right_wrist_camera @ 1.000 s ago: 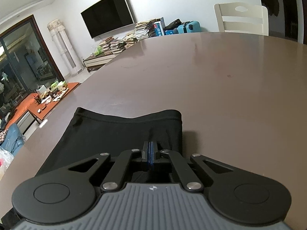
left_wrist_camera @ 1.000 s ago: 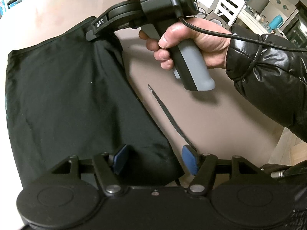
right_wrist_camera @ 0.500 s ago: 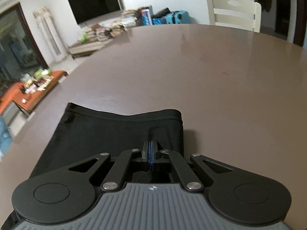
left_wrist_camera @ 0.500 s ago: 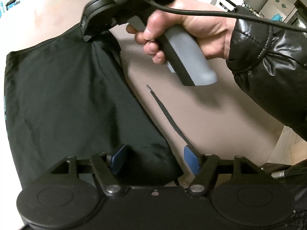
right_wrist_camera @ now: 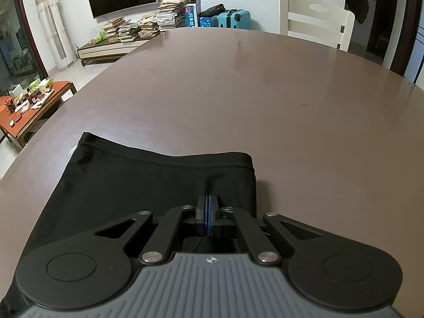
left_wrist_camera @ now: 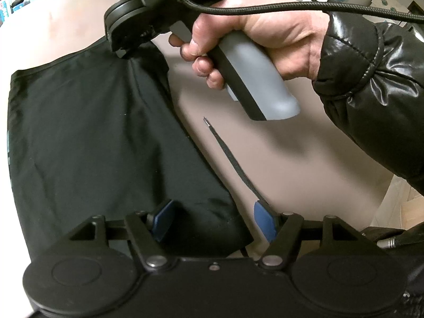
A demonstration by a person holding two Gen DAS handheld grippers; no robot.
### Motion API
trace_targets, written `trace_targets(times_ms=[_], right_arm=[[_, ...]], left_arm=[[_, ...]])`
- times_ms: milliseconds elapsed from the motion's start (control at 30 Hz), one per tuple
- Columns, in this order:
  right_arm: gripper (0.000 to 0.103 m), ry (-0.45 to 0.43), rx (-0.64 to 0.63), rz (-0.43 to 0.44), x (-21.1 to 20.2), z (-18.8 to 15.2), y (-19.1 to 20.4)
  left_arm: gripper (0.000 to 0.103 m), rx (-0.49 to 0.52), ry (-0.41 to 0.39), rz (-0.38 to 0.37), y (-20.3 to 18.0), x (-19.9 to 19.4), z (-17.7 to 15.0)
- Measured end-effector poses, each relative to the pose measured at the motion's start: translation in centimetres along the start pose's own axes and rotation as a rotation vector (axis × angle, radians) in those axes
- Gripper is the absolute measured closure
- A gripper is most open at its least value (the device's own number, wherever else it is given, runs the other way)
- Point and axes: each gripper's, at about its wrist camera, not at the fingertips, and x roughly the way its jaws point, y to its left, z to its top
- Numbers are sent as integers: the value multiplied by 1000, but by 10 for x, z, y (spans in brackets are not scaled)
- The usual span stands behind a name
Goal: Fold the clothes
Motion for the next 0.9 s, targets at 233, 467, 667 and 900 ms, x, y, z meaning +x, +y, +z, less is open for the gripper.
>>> trace_targets(times_ms=[233,467,667,900], right_arm=[[103,-2,-3,2,0,0,0],[103,-7,3,6,-1,-5,3],[103,-1,4,7,-2,-4,3],[103,-7,10,8,-3,-5,2]], left_arm=[[35,2,3,-1,-3,0,2],[31,10,6,-4,-5,2,4],[29,17,8,-13,-5,-1,2],[26,36,18,-9,-11,-1,3]])
